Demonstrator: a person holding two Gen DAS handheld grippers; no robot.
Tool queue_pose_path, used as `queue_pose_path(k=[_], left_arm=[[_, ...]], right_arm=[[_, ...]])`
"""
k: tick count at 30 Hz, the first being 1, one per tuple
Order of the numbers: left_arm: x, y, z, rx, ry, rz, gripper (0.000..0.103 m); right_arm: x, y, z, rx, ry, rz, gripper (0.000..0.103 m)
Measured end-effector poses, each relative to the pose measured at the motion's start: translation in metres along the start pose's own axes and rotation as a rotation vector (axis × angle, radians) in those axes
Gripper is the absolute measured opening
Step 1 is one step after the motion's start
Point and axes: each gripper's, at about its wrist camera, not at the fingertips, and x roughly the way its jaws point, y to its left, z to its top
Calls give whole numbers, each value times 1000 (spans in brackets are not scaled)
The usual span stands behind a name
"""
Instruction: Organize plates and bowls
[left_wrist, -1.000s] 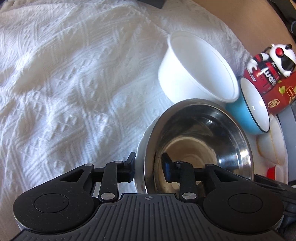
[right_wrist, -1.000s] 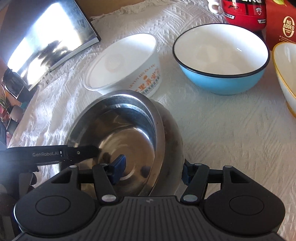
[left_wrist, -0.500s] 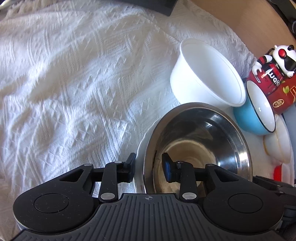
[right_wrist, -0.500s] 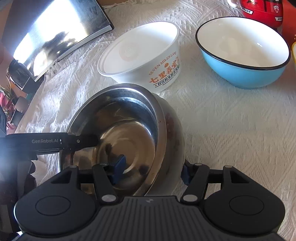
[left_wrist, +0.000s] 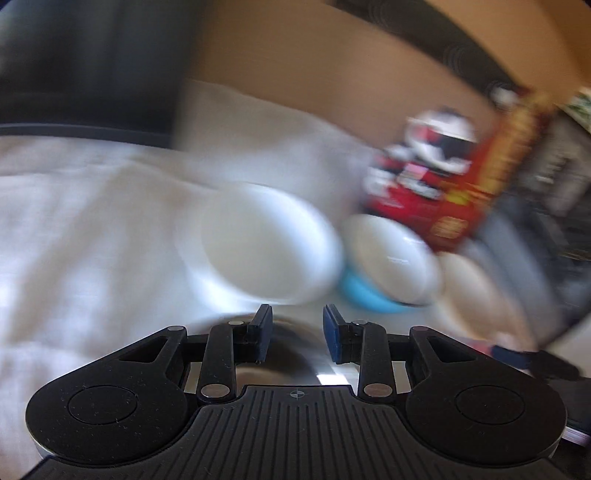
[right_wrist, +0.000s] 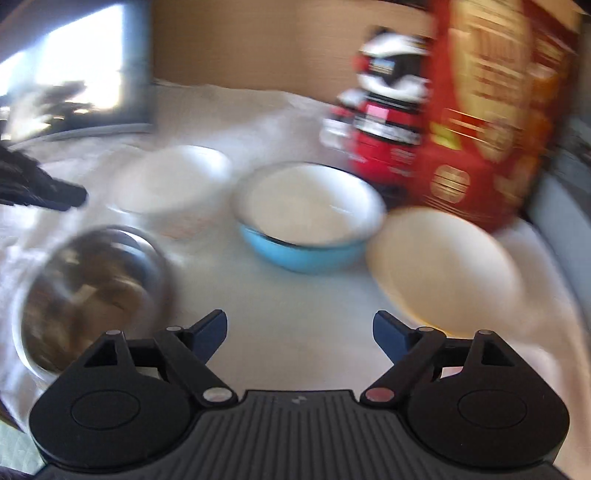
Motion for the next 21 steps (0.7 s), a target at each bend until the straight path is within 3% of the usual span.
queue_pose_path(k=[4,10,15,21], left_arm=[[36,-48,-10,30,102,-178,34],[91,-126,-51,39,251,-249,34],[128,-179,-82,-33,330,-224,34],[152,-220,-103,-57,337,-193,34]], right_arm=[[-26,-62,-15,185,17,-127,87],[-45,-159,-55,363,41,-150,87],[-35,-217,-95,465,91,-49,87],[-17,-263,-124,530,142,86,88]])
